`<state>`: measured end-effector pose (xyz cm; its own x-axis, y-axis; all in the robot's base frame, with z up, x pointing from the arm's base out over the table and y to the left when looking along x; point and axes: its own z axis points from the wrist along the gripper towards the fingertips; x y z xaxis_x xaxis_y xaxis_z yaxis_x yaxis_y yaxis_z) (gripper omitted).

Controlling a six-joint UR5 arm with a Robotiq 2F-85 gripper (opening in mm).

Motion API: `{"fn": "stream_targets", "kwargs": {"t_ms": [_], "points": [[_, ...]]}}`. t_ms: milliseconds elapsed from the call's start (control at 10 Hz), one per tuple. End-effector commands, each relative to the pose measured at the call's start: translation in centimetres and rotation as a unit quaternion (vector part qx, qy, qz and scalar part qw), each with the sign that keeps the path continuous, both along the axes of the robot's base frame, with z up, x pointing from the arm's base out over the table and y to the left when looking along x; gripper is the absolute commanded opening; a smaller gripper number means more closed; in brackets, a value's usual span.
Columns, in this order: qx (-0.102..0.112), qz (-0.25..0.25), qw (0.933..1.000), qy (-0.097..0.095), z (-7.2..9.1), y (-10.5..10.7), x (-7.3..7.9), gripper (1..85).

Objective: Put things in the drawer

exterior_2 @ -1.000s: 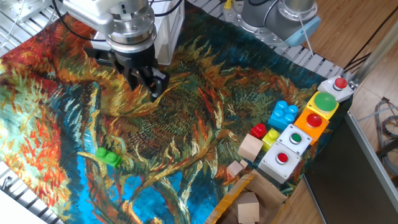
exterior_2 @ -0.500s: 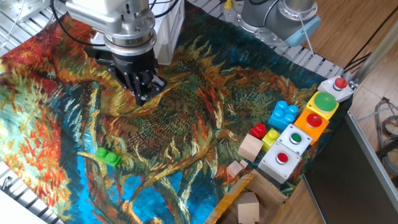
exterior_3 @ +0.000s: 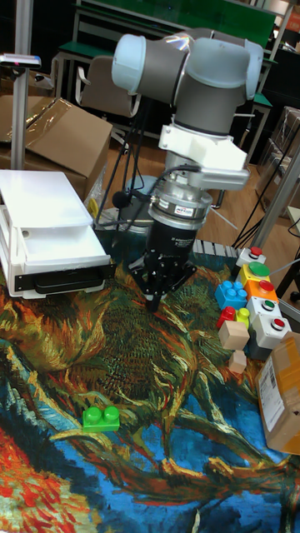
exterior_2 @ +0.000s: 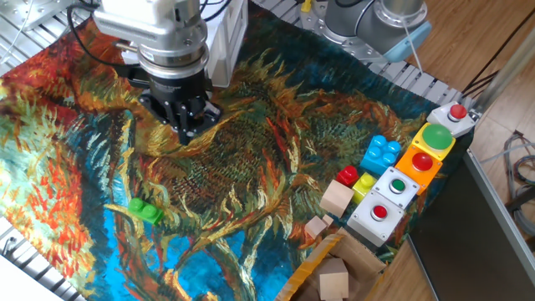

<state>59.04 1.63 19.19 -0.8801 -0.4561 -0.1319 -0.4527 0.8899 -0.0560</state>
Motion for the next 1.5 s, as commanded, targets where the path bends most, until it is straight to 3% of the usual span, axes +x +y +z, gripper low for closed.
{"fn": "stream_targets", "kwargs": {"t_ms": [0, 200, 400, 500, 700, 1000, 1300, 1400], "points": [[-0.06, 0.137, 0.9887, -0.004, 0.4, -0.9, 1.4, 1.3], [-0.051, 0.165, 0.985, -0.006, 0.2, -0.1, 1.6, 1.3], [-0.058, 0.211, 0.9757, 0.003, 0.2, -0.3, 1.2, 1.3], [-0.076, 0.224, 0.9717, -0.001, 0.2, -1.1, 1.6, 1.3], [-0.064, 0.225, 0.9722, 0.005, -0.8, -0.5, 1.6, 1.3], [-0.069, 0.25, 0.9656, -0.023, -1.4, -1.7, 2.1, 1.3], [-0.061, 0.247, 0.967, -0.011, -1.5, -1.7, 1.2, 1.3], [-0.042, 0.246, 0.9682, -0.005, -1.6, -0.8, 0.6, 2.7]]}}
